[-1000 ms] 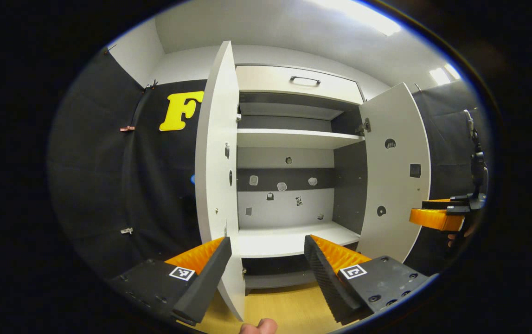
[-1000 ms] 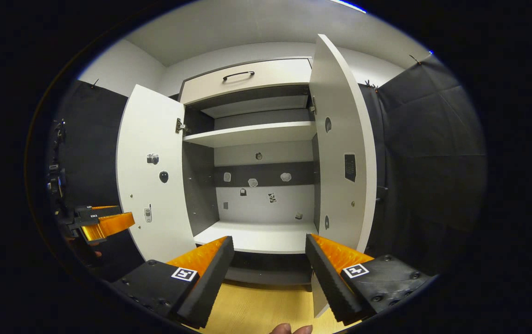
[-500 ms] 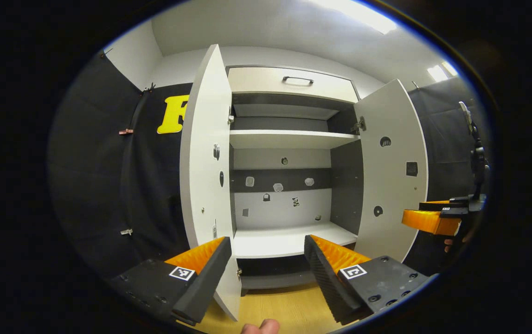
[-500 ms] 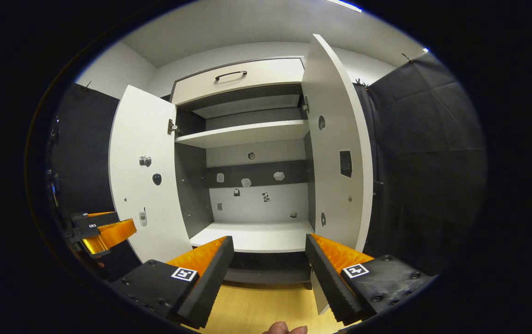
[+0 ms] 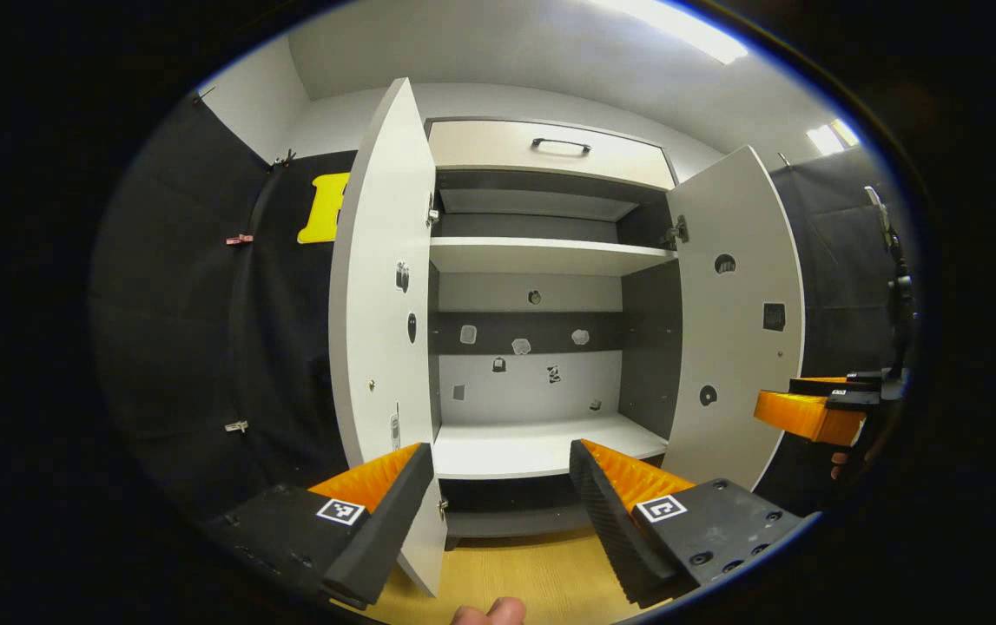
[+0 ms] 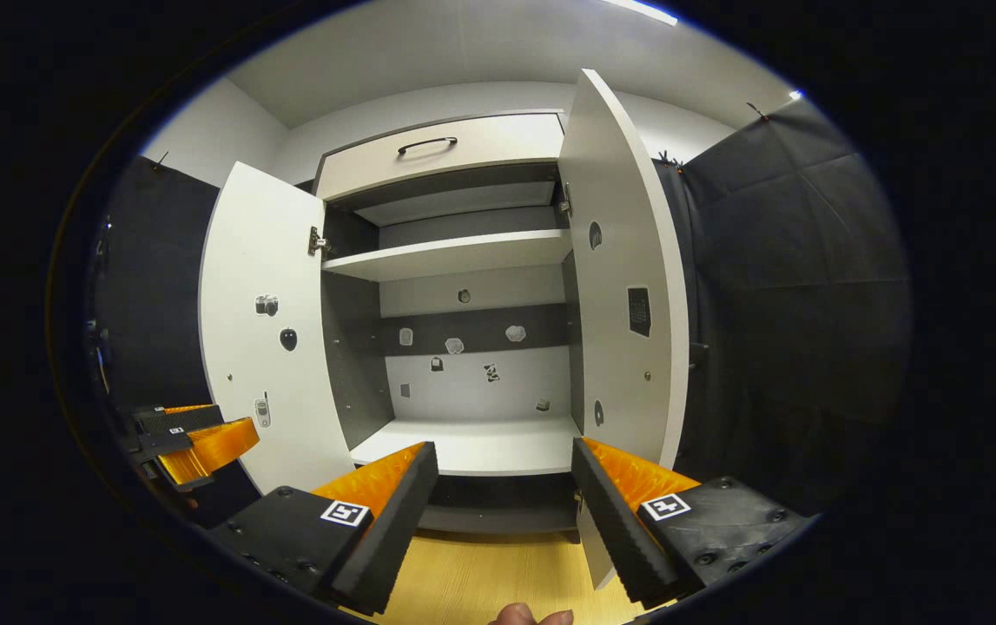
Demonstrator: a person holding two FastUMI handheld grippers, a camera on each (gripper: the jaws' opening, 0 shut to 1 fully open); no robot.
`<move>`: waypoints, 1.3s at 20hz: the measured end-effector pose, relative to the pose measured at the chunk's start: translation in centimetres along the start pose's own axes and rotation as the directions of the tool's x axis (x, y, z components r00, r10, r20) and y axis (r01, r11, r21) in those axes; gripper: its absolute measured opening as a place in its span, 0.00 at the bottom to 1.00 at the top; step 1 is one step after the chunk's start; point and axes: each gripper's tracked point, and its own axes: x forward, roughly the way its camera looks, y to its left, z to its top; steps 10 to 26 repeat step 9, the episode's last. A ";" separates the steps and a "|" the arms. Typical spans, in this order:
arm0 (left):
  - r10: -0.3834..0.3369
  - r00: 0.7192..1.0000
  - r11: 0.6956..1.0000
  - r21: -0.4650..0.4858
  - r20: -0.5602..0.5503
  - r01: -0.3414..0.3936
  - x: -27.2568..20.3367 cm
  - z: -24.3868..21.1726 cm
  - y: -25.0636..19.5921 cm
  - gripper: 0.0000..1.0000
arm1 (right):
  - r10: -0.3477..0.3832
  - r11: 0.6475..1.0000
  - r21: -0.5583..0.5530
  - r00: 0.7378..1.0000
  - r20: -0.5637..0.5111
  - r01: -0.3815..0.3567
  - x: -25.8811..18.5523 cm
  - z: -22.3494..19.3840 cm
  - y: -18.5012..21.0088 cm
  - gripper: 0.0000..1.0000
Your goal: Open the right door of the double-door shoe cabinet with the right hand, and open the left door with the left hand.
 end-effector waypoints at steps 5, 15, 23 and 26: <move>0.001 1.000 1.000 0.002 -0.004 -0.001 0.0 -0.1 0.1 0.98 | 0.003 1.000 0.000 1.000 -0.002 -0.003 0.1 0.0 0.1 0.98; -0.001 1.000 1.000 0.002 -0.009 0.001 0.1 -0.2 0.1 0.98 | 0.006 1.000 0.000 1.000 -0.003 -0.006 0.2 -0.1 0.1 0.98; -0.001 1.000 1.000 0.002 -0.009 0.001 0.1 -0.2 0.1 0.98 | 0.006 1.000 0.000 1.000 -0.003 -0.006 0.2 -0.1 0.1 0.98; -0.001 1.000 1.000 0.002 -0.009 0.001 0.1 -0.2 0.1 0.98 | 0.006 1.000 0.000 1.000 -0.003 -0.006 0.2 -0.1 0.1 0.98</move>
